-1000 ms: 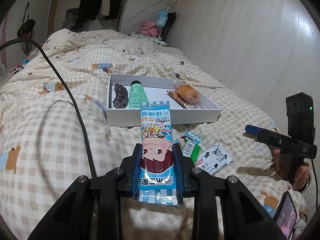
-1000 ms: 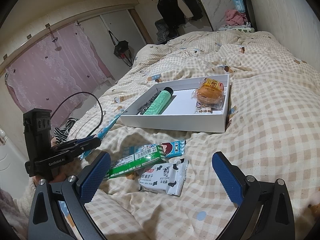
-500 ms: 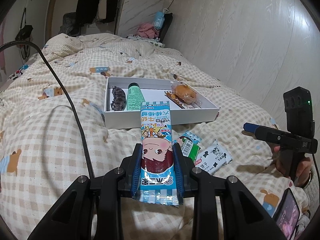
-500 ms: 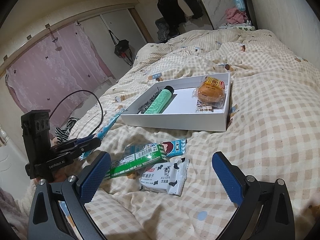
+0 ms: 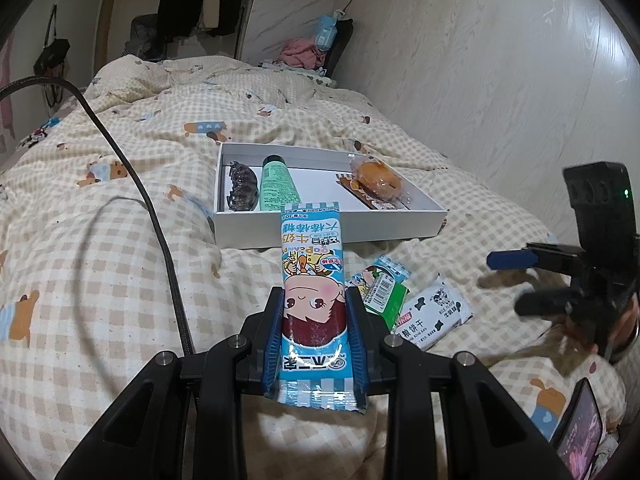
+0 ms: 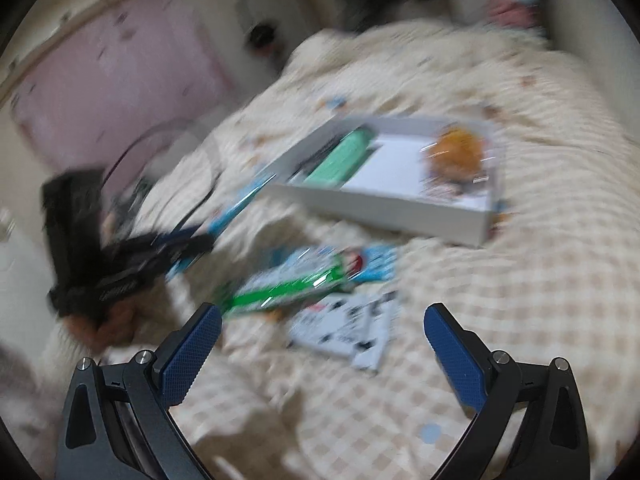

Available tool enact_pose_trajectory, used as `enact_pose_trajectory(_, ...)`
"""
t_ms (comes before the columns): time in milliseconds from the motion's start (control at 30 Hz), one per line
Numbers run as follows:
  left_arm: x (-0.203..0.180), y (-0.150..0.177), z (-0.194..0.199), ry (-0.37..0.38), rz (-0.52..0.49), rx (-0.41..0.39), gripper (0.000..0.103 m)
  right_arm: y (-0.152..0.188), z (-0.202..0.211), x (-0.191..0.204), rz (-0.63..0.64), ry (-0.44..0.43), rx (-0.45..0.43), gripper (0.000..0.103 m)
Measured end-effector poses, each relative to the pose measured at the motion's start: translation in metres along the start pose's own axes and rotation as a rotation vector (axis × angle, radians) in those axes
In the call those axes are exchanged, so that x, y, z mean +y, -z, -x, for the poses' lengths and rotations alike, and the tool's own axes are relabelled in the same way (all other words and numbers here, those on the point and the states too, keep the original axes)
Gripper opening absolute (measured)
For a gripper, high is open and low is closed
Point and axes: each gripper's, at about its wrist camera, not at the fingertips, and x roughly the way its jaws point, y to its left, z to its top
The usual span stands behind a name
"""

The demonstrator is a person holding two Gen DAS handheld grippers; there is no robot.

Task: Organize objects
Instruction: 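Grasp the white milk biscuit packet with the right gripper while the left holds the blue stick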

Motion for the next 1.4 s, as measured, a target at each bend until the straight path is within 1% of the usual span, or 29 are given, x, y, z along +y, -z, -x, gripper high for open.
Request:
enact_pose_trajectory(33,0.000,0.000,-0.001,0.000,0.001,0.002,0.033,-0.006,-0.005,0.007,0.074,0.014,0.053,0.102)
enact_pose_trajectory(133,-0.001,0.000,-0.002,0.002,0.001,0.005,0.033,-0.016,-0.019,0.018,0.211,0.051,0.147,0.102)
enact_pose_trajectory(267,-0.001,0.000,-0.003,-0.001,0.002,0.012,0.033,-0.020,-0.054,0.015,0.269,0.054,0.277,0.102)
enact_pose_trajectory(333,-0.001,0.000,-0.003,-0.002,0.001,0.013,0.033,-0.020,-0.068,0.015,0.326,0.081,0.313,0.102)
enact_pose_trajectory(433,-0.001,0.000,-0.004,-0.001,0.003,0.019,0.033,-0.023,-0.082,0.012,0.387,0.124,0.342,0.102)
enact_pose_trajectory(467,-0.001,0.000,-0.005,0.000,0.004,0.021,0.033,-0.024,-0.086,0.011,0.404,0.120,0.352,0.102)
enact_pose_trajectory(533,-0.001,0.000,-0.005,0.001,0.005,0.024,0.033,-0.025,-0.091,0.010,0.423,0.083,0.378,0.102)
enact_pose_trajectory(633,-0.001,0.000,-0.006,0.000,0.005,0.026,0.033,-0.025,-0.089,0.015,0.465,0.028,0.359,0.102)
enact_pose_trajectory(667,-0.001,0.000,-0.006,-0.001,0.006,0.029,0.033,-0.024,-0.090,0.016,0.476,0.019,0.367,0.102)
enact_pose_trajectory(700,-0.001,0.000,-0.006,-0.001,0.006,0.031,0.033,-0.024,-0.091,0.017,0.487,0.016,0.378,0.101)
enact_pose_trajectory(800,0.000,0.000,-0.007,-0.003,0.004,0.035,0.033,-0.021,-0.097,0.016,0.513,0.037,0.422,0.091)
enact_pose_trajectory(900,-0.001,0.000,-0.007,-0.002,0.005,0.035,0.033,-0.017,-0.102,0.013,0.509,0.048,0.452,0.090)
enact_pose_trajectory(933,-0.001,0.000,-0.007,-0.003,0.004,0.036,0.033,-0.017,-0.101,0.012,0.507,0.049,0.447,0.085)
enact_pose_trajectory(967,-0.001,0.000,-0.007,-0.003,0.004,0.036,0.033,-0.018,-0.098,0.012,0.509,0.067,0.421,0.077)
enact_pose_trajectory(1000,-0.001,0.000,-0.007,-0.004,0.005,0.036,0.033,-0.019,-0.094,0.011,0.498,0.071,0.396,0.059)
enact_pose_trajectory(1033,0.000,0.000,-0.007,-0.004,0.005,0.037,0.033,-0.019,-0.092,0.010,0.485,0.065,0.400,0.059)
enact_pose_trajectory(1100,0.000,0.000,-0.007,-0.003,0.006,0.038,0.033,-0.017,-0.092,0.010,0.502,0.075,0.447,0.059)
enact_pose_trajectory(1167,-0.001,0.000,-0.008,-0.005,0.004,0.037,0.033,-0.018,-0.090,0.011,0.522,0.086,0.452,0.059)
enact_pose_trajectory(1267,0.000,0.000,-0.008,-0.001,0.008,0.035,0.033,-0.021,-0.083,0.012,0.515,0.110,0.448,0.058)
enact_pose_trajectory(1333,0.000,0.000,-0.008,-0.002,0.006,0.036,0.033,-0.024,-0.069,0.014,0.508,0.118,0.432,0.057)
enact_pose_trajectory(1367,0.000,0.000,-0.008,-0.002,0.006,0.035,0.033,-0.027,-0.062,0.013,0.491,0.124,0.417,0.057)
enact_pose_trajectory(1400,0.000,0.000,-0.008,-0.002,0.006,0.036,0.033,-0.034,-0.050,0.010,0.437,0.123,0.393,0.057)
